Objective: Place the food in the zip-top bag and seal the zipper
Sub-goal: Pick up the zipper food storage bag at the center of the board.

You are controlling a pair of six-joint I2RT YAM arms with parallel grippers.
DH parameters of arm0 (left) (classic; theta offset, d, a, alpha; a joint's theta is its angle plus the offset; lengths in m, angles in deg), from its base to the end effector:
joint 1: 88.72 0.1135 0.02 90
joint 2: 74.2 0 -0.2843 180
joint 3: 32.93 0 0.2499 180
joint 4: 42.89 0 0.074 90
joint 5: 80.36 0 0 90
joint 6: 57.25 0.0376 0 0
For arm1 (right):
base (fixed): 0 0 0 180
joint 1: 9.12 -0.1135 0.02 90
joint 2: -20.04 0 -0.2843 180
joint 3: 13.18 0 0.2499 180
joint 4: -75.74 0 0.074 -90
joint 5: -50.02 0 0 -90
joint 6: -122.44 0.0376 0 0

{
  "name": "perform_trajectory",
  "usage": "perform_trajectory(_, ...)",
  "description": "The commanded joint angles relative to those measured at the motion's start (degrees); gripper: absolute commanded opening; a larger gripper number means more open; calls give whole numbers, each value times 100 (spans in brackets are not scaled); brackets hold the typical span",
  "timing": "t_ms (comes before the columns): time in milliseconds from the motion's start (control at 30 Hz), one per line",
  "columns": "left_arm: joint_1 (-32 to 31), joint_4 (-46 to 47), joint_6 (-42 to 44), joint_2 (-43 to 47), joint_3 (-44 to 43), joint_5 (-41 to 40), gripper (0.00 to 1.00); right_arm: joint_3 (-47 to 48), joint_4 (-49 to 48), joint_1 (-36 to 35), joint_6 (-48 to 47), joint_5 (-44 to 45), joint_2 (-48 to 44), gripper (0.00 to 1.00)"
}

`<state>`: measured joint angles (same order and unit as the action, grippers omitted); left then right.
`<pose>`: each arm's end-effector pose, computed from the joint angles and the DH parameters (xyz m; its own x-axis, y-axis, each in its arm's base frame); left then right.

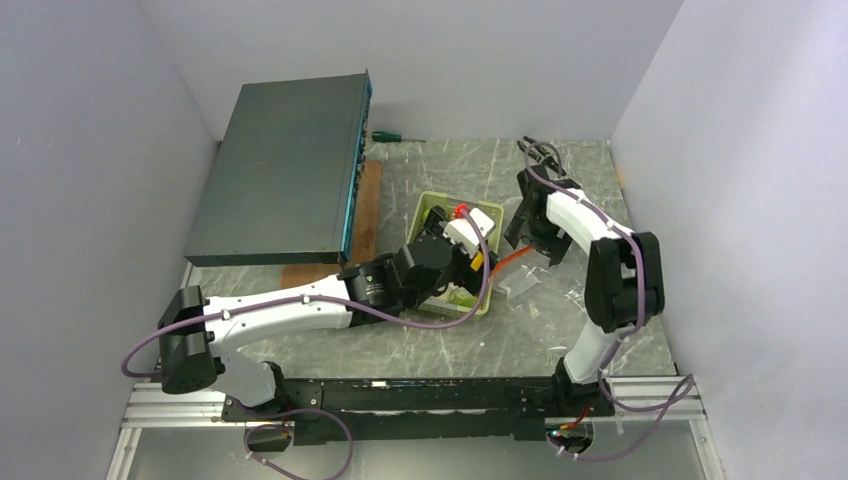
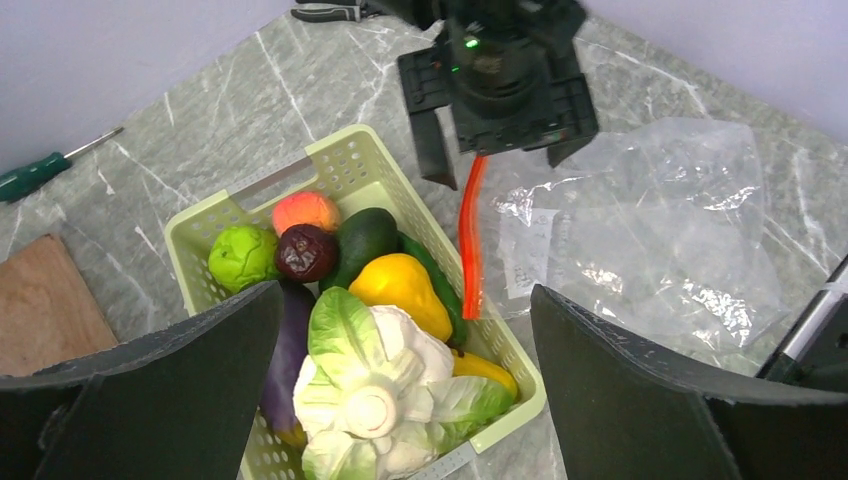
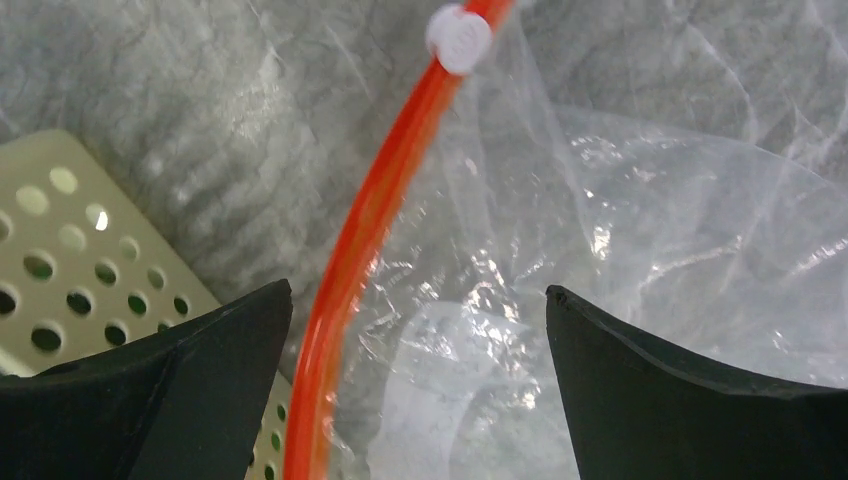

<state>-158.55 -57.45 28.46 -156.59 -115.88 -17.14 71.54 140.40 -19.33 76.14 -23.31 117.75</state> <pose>0.1320 -0.3101 0.3717 -0.1346 0.1727 -0.9757 0.6791 0.7332 0.0361 0.3219 0.0470 0.2316 -0.7707 0.5337 -0.3482 0.5851 0.8091 -0.0548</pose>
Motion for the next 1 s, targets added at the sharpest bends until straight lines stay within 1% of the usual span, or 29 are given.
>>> perform_trajectory(0, -117, 315, -33, 99, 11, 108, 100, 418, 72, -116, 152, 353, 550, 100)
perform_trajectory(67, -136, 211, -21, 77, -74, 92, 100, 417, 32, -118, 215, 326, 773, 99)
perform_trajectory(133, -145, 169, 9, 101, -125, 64, 100, 273, -147, -116, 255, 296, 883, 97)
perform_trajectory(200, -146, 241, 75, 174, -79, 55, 100, 54, -382, -121, 295, 262, 868, 88)
perform_trajectory(233, -146, 266, 104, 212, -60, 39, 100, -70, -504, -116, 313, 248, 826, 82)
perform_trajectory(300, -146, 277, 165, 274, -62, -13, 100, -319, -686, -116, 368, 219, 700, 68)
perform_trajectory(333, -146, 281, 182, 302, -66, -27, 100, -394, -738, -111, 398, 246, 594, 58)
perform_trajectory(433, -146, 335, 248, 415, -27, -45, 100, -542, -729, -114, 469, 429, 137, 17)
perform_trajectory(467, -146, 379, 272, 456, -10, -60, 100, -549, -694, -112, 430, 471, -109, 6)
perform_trajectory(500, -146, 407, 293, 485, 5, -77, 100, -541, -635, -112, 365, 522, -304, 0)
perform_trajectory(567, -146, 386, 307, 531, -9, -109, 100, -548, -536, -110, 90, 553, -755, 0)
perform_trajectory(667, -137, 419, 202, 651, 37, -6, 100, -691, -715, -119, -689, 216, -1665, 0)
perform_trajectory(733, -102, 366, 7, 684, 24, 249, 100, -950, -1064, -112, -1361, -569, -2417, 0)
perform_trajectory(800, -64, 253, -263, 653, -69, 809, 98, -1194, -1470, -110, -1742, -1404, -3147, 0)
perform_trajectory(867, -18, 277, -428, 590, -90, 1394, 95, -1366, -1706, -116, -1784, -2151, -3674, 0)
perform_trajectory(967, 3, 284, -573, 339, -166, 2060, 89, -1396, -1763, -129, -1531, -2619, -4075, 0)
